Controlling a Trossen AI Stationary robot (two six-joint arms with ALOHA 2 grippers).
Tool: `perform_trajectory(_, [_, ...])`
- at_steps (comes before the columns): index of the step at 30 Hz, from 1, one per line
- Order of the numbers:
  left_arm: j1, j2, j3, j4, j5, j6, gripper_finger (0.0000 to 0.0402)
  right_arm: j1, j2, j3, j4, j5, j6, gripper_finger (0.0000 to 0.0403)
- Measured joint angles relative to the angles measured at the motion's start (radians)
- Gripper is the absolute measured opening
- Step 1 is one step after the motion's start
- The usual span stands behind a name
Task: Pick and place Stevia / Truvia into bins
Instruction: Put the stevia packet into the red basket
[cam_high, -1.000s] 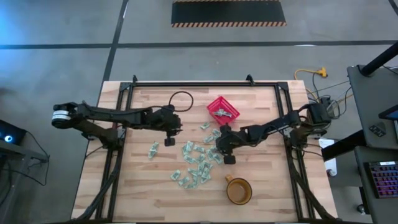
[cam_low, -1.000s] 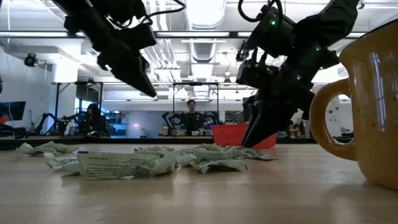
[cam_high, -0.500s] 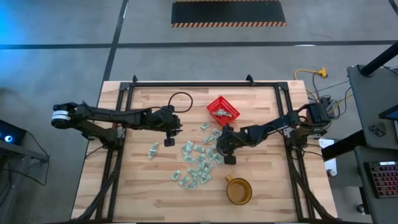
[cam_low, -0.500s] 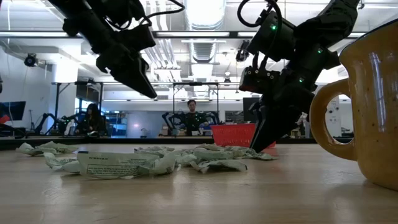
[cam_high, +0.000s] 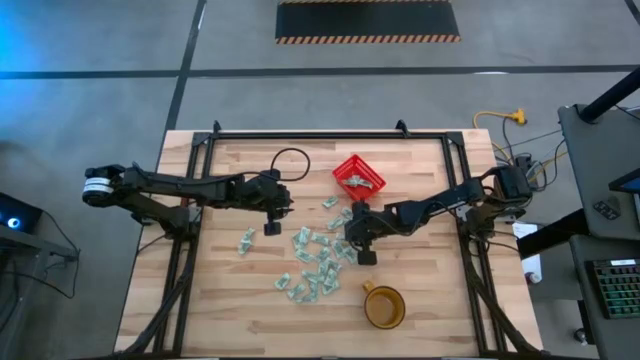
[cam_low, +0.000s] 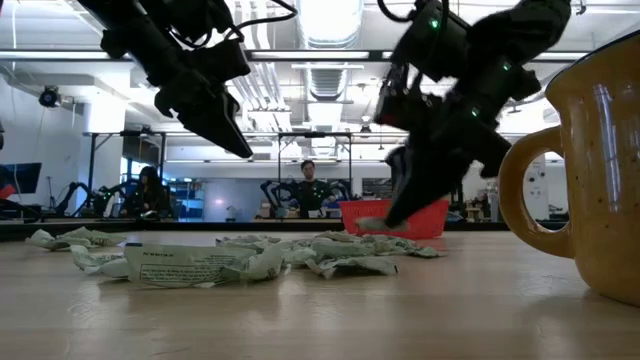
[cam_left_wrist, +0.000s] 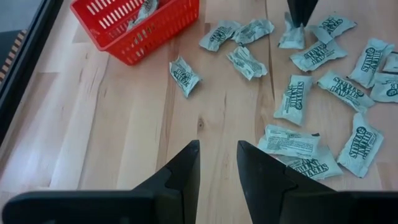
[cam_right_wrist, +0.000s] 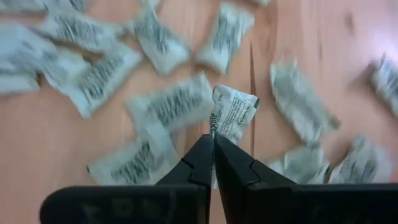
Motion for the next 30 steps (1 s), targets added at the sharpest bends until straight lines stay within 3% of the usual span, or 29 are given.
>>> perform_trajectory(4, [0.000, 0.000, 0.000, -0.001, 0.000, 0.000, 0.0089, 0.000, -0.013, 0.053, -0.054, 0.010, -0.066, 0.0009])
perform_trajectory(7, [0.000, 0.000, -0.003, 0.000, 0.000, 0.000, 0.0089, 0.000, -0.033, 0.105, -0.143, 0.115, -0.107, 0.0009])
perform_trajectory(14, [0.001, 0.000, -0.007, 0.004, 0.000, 0.001, 0.0089, -0.003, -0.049, 0.205, -0.403, 0.672, -0.101, 0.0009])
perform_trajectory(17, [0.001, 0.000, -0.009, 0.016, 0.000, 0.001, 0.0089, -0.014, -0.049, 0.217, -0.447, 0.829, -0.097, 0.0009])
perform_trajectory(27, [0.001, 0.013, -0.010, 0.036, 0.000, 0.001, 0.0089, -0.113, -0.049, 0.201, -0.455, 0.773, -0.005, 0.0009])
perform_trajectory(30, [0.001, 0.025, -0.010, 0.043, 0.000, 0.000, 0.0089, -0.148, -0.049, 0.183, -0.456, 0.705, 0.005, 0.0019])
